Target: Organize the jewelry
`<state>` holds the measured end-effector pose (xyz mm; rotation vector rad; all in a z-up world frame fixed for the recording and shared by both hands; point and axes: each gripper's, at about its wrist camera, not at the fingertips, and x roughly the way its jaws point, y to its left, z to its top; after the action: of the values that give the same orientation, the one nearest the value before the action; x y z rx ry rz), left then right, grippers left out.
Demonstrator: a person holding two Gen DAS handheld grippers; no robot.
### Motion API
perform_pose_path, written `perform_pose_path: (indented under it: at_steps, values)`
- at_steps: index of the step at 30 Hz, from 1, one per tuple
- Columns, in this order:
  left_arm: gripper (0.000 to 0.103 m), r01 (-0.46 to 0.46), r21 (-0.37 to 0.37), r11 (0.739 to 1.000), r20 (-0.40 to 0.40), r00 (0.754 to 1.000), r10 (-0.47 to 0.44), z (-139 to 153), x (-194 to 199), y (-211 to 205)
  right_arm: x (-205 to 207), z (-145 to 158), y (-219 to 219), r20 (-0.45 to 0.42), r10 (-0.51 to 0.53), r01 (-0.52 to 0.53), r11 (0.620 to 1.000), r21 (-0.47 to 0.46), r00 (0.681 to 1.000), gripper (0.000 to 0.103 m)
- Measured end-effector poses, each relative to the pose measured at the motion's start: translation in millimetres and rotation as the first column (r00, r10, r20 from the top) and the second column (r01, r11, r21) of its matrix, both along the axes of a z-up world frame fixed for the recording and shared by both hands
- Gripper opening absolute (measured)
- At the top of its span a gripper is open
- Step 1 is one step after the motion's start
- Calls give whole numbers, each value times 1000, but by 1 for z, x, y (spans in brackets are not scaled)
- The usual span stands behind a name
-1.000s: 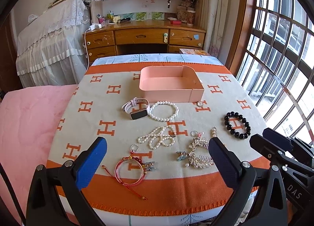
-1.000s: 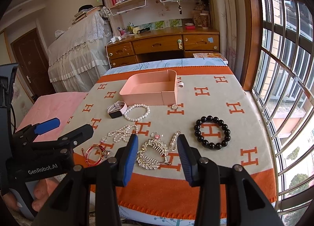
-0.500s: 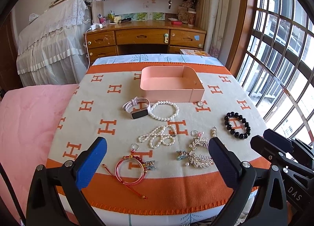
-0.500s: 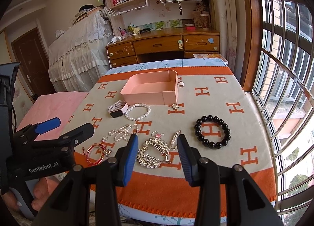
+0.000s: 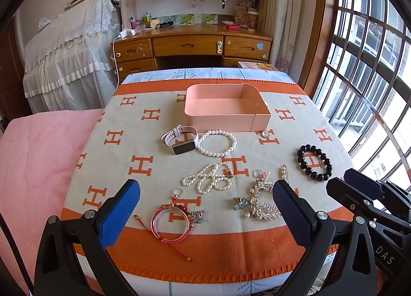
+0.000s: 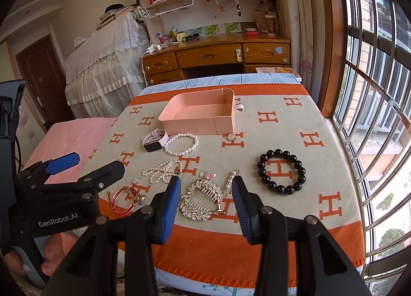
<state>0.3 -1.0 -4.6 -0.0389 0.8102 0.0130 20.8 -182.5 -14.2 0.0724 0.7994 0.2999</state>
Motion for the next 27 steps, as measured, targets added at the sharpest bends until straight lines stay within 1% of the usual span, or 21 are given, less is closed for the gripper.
perform_pose_path:
  at_steps: [11,19,27]
  values:
    - [102,-10,-5,1000,-34,999,10,-5,12,2,15,-1,1,-32,13,-13,1000,5,999,42]
    - [102,-3,-12,1000,-57,998,3,-5,22,-1,18,-2,1,-34,11,-11,1000,7,999,42]
    - [102,-25,-15,1000,-57,998,24,-6,32,2,25,-5,-2,-47,5,-4,1000,15,999,42]
